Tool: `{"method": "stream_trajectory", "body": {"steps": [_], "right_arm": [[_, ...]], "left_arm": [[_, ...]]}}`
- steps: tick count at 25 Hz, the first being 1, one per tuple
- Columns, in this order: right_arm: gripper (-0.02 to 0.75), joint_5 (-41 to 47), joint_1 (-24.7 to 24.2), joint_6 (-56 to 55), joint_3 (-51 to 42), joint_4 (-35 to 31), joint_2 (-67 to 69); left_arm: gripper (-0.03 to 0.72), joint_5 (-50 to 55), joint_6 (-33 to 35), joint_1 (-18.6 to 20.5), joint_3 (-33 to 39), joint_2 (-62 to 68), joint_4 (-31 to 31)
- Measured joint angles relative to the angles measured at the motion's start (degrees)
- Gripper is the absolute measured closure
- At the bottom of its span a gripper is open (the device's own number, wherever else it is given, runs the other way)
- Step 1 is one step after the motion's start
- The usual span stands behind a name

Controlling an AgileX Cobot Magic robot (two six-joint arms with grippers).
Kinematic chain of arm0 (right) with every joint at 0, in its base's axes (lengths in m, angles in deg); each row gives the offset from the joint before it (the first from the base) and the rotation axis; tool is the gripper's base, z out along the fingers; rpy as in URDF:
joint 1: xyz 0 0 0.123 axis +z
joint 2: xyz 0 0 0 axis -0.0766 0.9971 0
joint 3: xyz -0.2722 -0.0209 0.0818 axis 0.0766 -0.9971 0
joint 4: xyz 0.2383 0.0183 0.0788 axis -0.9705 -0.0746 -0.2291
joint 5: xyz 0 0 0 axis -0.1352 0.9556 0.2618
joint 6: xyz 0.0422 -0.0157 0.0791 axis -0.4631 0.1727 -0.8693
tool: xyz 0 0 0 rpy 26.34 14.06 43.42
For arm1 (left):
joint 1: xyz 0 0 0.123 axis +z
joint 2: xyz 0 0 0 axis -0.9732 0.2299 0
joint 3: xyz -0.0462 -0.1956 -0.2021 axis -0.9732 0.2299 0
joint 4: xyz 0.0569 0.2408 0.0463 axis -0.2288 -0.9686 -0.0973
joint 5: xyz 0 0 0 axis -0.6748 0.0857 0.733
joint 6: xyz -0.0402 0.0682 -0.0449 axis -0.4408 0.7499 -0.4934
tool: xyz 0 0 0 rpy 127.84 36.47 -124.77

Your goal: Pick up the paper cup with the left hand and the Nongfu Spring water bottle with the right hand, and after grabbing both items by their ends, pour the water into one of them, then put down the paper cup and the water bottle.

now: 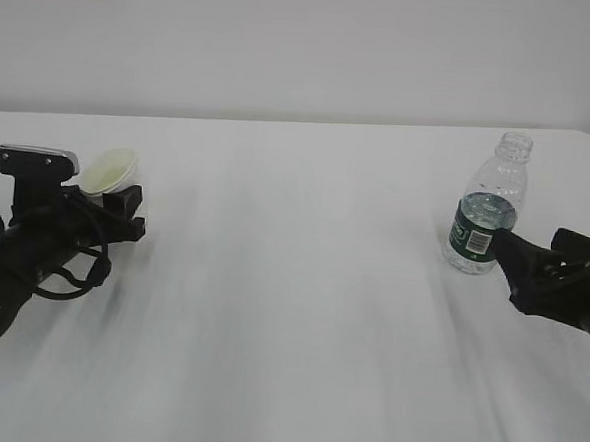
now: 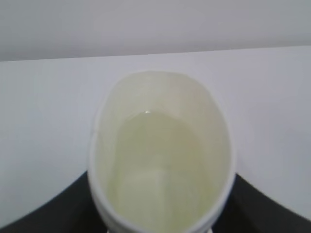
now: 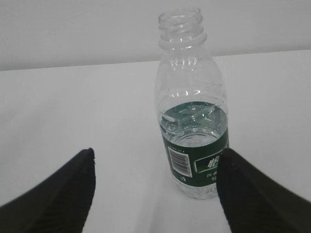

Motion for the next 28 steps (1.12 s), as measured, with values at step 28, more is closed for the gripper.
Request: {"method": "stream_trajectory", "body": {"steps": [28], "right_arm": [[0.148,0.0,0.0,-0.1,0.0,0.6,0.0]], "left_arm": [[0.080,-0.1,0.1,0.0,-0.1,0.4,-0.9]]}}
